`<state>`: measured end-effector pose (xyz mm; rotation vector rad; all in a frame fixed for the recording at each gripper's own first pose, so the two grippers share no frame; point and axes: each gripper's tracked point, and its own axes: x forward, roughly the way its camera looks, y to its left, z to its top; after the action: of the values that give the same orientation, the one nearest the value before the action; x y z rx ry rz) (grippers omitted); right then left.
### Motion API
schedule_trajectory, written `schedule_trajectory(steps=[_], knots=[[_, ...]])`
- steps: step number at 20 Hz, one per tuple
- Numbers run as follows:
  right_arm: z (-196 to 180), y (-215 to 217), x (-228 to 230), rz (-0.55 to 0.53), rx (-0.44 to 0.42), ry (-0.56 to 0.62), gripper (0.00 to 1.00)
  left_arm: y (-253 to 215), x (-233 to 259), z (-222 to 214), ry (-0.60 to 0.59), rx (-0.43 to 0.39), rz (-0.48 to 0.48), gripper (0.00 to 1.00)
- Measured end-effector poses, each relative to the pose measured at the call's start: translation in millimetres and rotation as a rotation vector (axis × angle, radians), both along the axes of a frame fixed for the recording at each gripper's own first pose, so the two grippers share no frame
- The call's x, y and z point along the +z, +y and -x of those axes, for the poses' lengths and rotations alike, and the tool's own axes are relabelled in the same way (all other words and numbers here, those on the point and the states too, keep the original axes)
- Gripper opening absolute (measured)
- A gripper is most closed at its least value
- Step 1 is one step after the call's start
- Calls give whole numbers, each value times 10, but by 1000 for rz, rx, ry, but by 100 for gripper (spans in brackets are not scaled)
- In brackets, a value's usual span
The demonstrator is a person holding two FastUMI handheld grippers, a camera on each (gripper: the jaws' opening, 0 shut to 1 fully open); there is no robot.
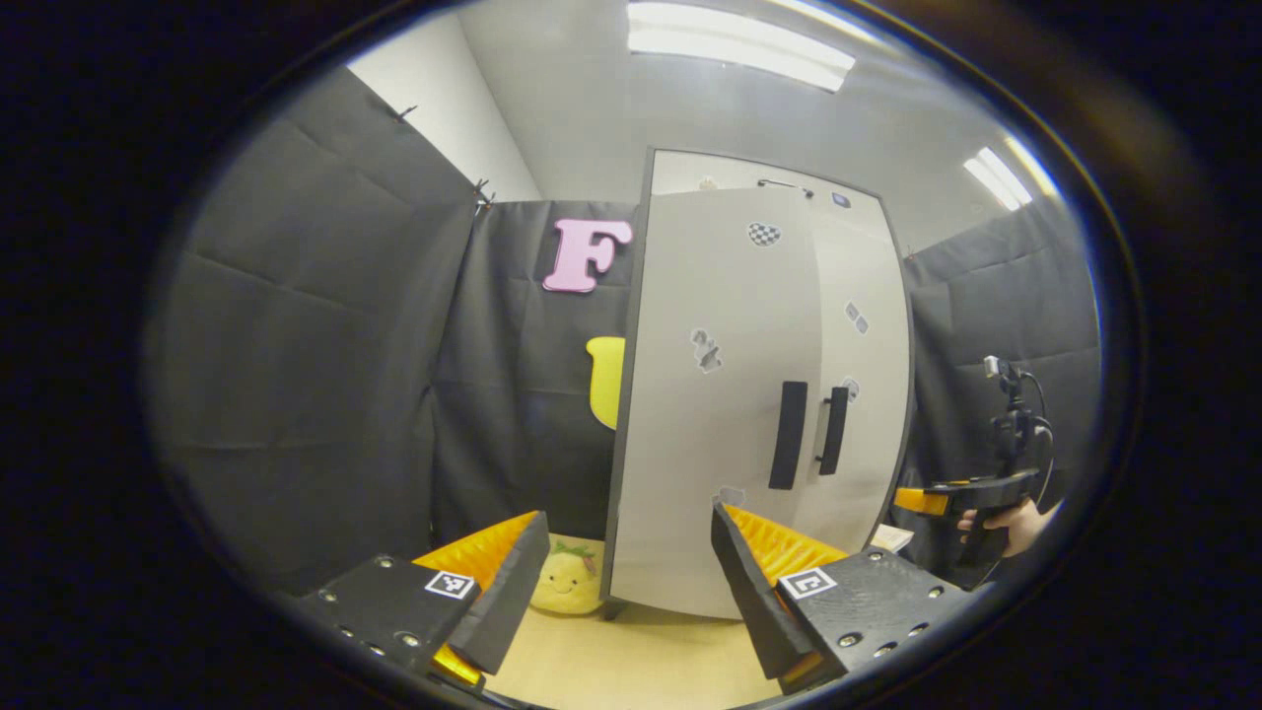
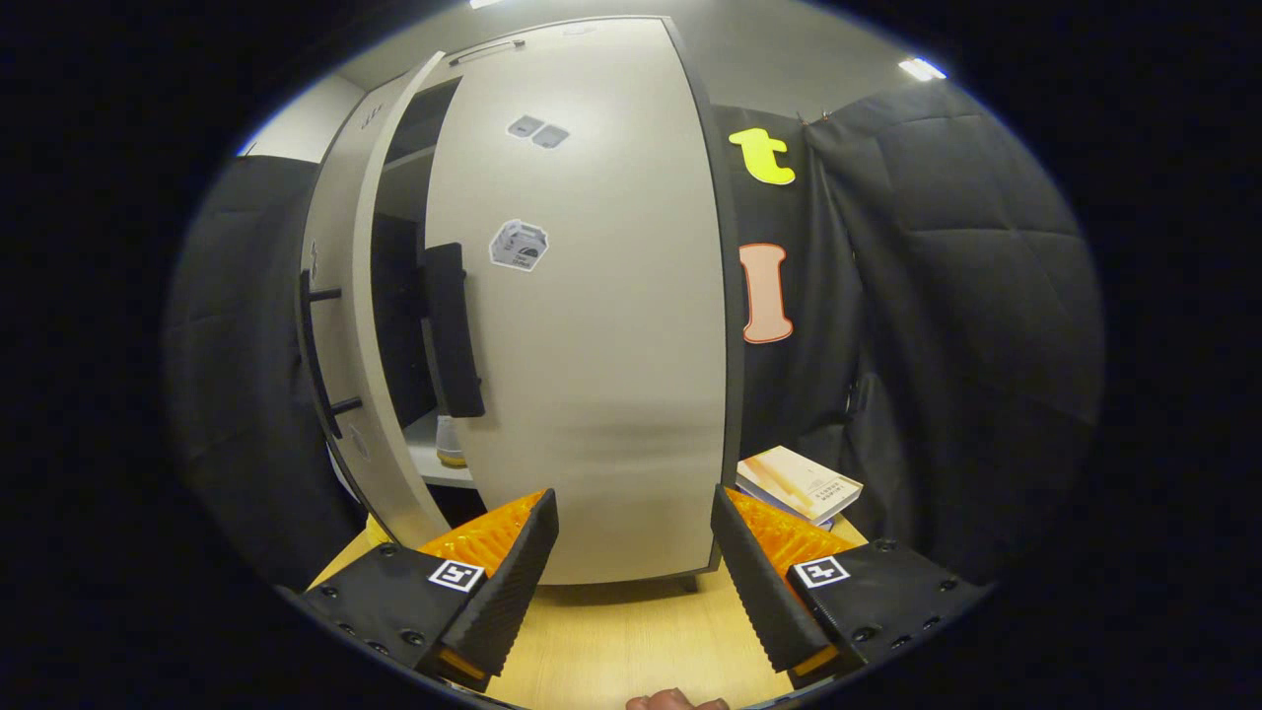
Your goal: Grab one shoe with the right hand and put it into the shoe cabinet, grab the other shoe with the left hand and put it into the shoe cabinet; then close the right door with the right hand and the left door with the left hand.
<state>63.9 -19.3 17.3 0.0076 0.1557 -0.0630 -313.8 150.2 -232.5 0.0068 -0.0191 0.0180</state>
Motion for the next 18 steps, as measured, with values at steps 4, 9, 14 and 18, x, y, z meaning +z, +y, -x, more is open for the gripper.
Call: schedule_trajectory(steps=[4,9,14,18], knots=[[42,245,6,12,10,0,98,128,-49,55,8,-7,-3,97],[123,405,82,43,-13,-8,98,303,-158,90,19,-28,-8,96],[297,348,173,101,-60,-37,98,441,-354,69,35,-47,27,93],[384,250,143,97,-100,-18,98,474,-445,22,48,-55,3,93]])
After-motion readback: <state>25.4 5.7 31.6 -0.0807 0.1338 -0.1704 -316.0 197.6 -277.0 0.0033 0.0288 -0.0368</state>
